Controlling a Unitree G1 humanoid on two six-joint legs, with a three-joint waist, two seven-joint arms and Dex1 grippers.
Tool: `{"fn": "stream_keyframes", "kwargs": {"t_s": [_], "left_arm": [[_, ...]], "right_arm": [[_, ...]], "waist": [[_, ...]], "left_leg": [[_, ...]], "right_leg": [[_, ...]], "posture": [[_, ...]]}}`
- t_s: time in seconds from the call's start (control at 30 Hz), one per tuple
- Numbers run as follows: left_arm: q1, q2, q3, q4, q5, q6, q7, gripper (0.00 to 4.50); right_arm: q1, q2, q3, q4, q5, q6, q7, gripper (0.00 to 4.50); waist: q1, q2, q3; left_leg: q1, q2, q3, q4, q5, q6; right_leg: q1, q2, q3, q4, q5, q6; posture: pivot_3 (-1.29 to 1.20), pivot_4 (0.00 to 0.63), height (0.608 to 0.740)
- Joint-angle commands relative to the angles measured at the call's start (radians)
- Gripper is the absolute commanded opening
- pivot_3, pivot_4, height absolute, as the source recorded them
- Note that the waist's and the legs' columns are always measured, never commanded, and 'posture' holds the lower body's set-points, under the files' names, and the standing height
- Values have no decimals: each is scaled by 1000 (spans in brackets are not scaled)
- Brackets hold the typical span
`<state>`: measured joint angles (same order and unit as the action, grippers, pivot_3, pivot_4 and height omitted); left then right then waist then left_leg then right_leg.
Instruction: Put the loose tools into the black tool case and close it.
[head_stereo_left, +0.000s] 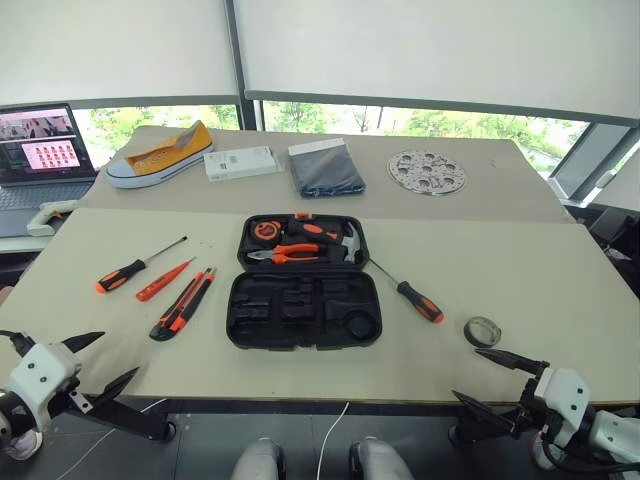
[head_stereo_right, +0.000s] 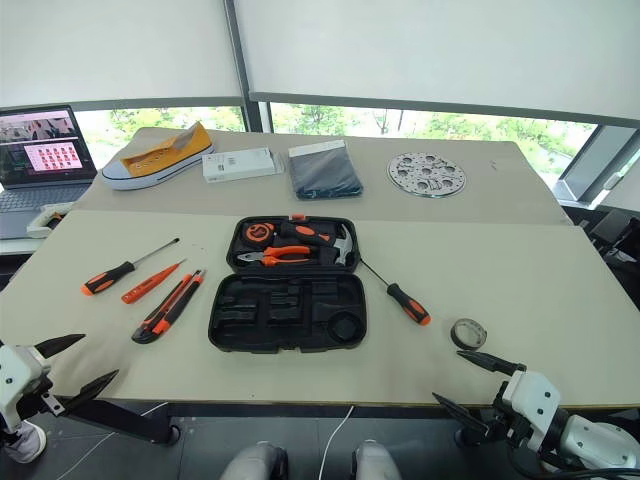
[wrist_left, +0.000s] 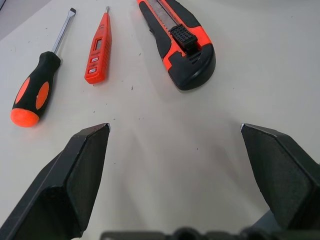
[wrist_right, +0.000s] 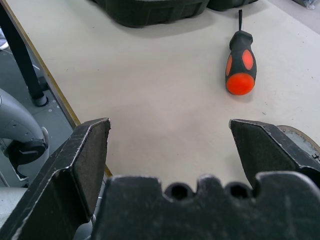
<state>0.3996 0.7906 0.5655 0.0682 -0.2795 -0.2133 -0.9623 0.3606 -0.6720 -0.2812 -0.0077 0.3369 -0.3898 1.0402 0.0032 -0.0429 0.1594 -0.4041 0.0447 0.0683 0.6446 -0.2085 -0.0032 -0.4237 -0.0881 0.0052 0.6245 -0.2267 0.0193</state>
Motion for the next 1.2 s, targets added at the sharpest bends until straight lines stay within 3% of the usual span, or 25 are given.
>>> {"fn": "stream_keyframes", "kwargs": {"t_s": [0.03,0.1,0.2,0.5,0.73,0.93,1.0,1.1,1.2], "left_arm": [[-22,8,46,-60,-97,128,37,4500],[-42,4,87,-98,-215,284,60,4500],[-47,-14,147,-99,-271,396,121,4500],[-20,-155,266,-20,-241,441,354,4500],[-166,-89,256,64,-296,538,374,4500],[-442,118,41,252,-204,633,265,4500],[-615,176,-96,382,-124,636,230,4500],[-863,197,-262,591,5,610,219,4500],[-1041,160,-356,793,96,542,227,4500]], "right_arm": [[-24,-3,8,-52,26,14,-2,4424],[-70,-8,30,-105,27,46,-20,4424],[-138,24,36,-169,129,85,-29,4424],[-199,95,82,-329,212,227,-107,4424],[-220,124,84,-347,216,225,-121,4424],[-216,136,105,-368,225,243,-119,4424],[-215,132,98,-359,220,242,-114,4424],[-230,121,87,-348,217,250,-111,4424],[-247,115,85,-342,210,256,-111,4424]], "waist": [[0,0,0],[-1,0,0],[-11,0,0],[-12,-3,-2],[10,-8,-5],[16,-9,-6],[13,-11,-7],[11,-11,-7],[4,-11,-7]], "left_leg": [[0,0,0,0,0,0],[0,0,0,0,0,0],[1,2,-2,1,0,0],[1,4,0,0,2,4],[2,5,0,1,-2,-4],[4,6,0,1,-2,-6],[3,6,0,1,-2,-6],[0,4,1,1,2,-2],[-1,5,1,2,4,2]], "right_leg": [[0,0,0,0,0,0],[0,0,0,0,0,0],[0,1,0,2,1,0],[0,5,0,2,1,0],[0,6,0,2,1,-4],[-1,6,-8,2,3,-7],[2,5,-7,2,3,-7],[0,6,-7,2,4,-5],[0,10,-6,2,6,-2]], "posture": [[0,150,740],[0,150,740],[0,150,740],[0,150,740],[0,150,740],[0,150,740],[0,150,740],[0,150,740],[0,150,740]]}}
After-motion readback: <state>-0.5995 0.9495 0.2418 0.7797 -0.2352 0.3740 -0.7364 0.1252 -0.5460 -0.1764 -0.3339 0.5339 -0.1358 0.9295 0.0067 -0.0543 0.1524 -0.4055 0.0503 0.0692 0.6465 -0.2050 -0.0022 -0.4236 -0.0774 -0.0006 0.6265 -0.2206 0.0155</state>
